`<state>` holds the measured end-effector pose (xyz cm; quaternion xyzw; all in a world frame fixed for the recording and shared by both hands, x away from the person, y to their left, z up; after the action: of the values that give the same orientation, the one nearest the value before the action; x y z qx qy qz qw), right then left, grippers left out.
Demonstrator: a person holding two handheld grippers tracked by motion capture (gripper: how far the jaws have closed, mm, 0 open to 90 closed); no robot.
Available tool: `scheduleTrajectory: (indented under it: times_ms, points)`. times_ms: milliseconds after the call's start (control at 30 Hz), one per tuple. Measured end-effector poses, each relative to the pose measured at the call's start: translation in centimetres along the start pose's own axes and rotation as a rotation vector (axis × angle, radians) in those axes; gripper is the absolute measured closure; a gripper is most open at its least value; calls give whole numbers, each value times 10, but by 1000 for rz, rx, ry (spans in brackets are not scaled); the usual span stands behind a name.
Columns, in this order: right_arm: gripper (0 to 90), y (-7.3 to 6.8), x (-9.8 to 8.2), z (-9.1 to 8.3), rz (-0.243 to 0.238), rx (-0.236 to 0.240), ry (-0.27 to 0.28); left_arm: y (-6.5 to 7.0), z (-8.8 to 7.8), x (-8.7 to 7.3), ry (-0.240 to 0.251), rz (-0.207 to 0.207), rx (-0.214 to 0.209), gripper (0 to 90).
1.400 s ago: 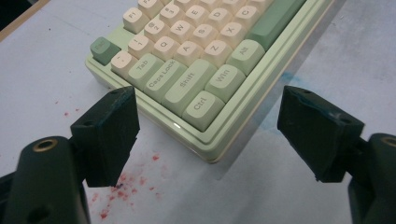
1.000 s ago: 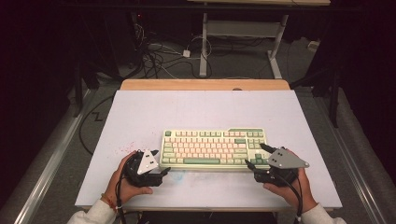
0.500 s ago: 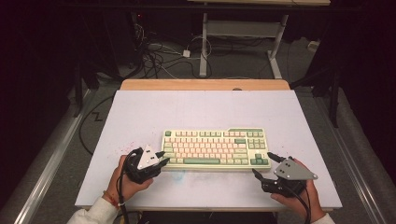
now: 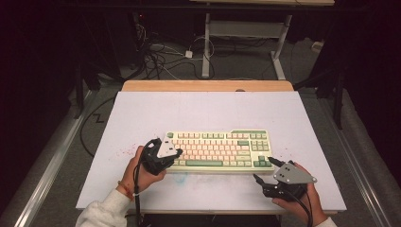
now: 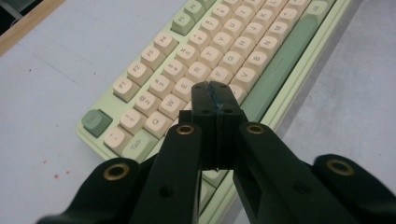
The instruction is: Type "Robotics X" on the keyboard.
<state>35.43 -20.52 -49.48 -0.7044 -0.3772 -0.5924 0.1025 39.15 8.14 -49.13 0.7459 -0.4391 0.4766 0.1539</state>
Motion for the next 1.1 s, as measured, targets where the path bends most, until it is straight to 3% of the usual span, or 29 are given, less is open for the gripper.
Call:
scheduleTrajectory:
  times_ms: [600, 800, 1100]
  points:
    - [278, 4, -4, 1, -12, -7, -10, 8, 52, 30, -50, 27, -62, 875]
    - [279, 6, -4, 1, -11, -13, -12, 7, 66, 27, -90, 36, -67, 875]
    - [280, 6, -8, 2, -28, -10, -34, 1, 79, 20, -131, 17, -79, 874]
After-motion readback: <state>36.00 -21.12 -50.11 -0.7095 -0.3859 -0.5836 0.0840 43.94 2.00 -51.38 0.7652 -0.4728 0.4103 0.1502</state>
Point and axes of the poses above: each handheld gripper's, and its own axes: z roughly forward along the jaws, x roughly out of its top, y roughly to its right, the point moved 10 cm from there along z, roughly forward along the jaws, and after that the axes turned 15 degrees about y, right-handed, at the moved point
